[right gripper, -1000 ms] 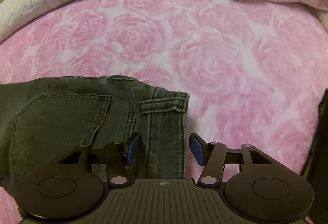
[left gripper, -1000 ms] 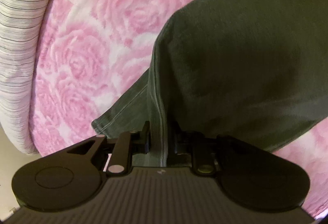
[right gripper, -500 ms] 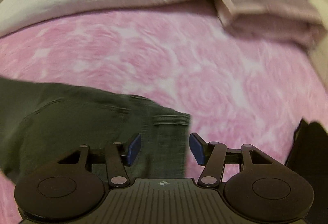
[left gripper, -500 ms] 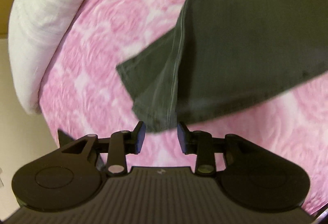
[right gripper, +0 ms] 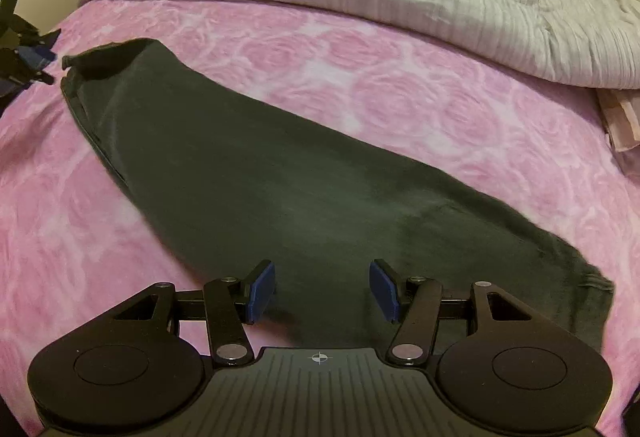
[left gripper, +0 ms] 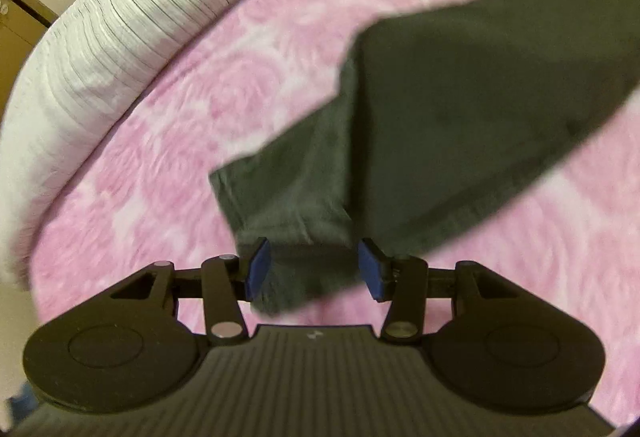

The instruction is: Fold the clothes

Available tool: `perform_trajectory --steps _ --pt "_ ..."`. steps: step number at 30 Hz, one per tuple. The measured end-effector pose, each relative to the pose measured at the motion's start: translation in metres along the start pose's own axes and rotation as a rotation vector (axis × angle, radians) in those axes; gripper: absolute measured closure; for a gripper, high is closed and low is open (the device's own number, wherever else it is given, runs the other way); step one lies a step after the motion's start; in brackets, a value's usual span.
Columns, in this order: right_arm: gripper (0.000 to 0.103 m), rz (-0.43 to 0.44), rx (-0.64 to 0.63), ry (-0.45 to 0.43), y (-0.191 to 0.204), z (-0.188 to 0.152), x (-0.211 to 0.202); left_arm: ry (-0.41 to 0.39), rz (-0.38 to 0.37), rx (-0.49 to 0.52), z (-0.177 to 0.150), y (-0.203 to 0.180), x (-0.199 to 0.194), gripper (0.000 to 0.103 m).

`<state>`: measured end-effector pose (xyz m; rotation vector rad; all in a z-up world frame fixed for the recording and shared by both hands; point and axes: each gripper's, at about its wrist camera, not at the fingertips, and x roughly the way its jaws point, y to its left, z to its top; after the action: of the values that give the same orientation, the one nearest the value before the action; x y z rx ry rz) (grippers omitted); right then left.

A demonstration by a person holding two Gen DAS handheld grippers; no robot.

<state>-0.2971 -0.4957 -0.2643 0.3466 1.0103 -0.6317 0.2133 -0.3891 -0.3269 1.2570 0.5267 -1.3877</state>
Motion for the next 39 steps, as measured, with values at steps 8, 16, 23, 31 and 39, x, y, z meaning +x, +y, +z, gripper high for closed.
perform_trajectory --steps 8,16,23,31,39 --pt "0.047 -0.006 0.067 0.053 0.103 0.024 0.022 -0.076 -0.032 -0.373 0.009 0.120 0.032 0.061" --pt "0.046 0.024 0.054 0.075 0.157 0.039 0.051 -0.136 -0.045 0.382 -0.032 0.024 0.024 0.065" --pt "0.046 0.013 0.049 0.096 0.164 0.043 0.062 -0.165 0.109 0.768 -0.052 -0.042 0.052 0.073" --pt "0.046 -0.038 0.068 0.109 0.152 0.033 0.051 -0.123 0.200 0.709 -0.043 -0.022 0.031 0.100" --pt "0.046 -0.076 0.116 0.136 0.139 0.019 0.042 -0.056 0.192 0.776 -0.058 -0.048 0.052 0.100"
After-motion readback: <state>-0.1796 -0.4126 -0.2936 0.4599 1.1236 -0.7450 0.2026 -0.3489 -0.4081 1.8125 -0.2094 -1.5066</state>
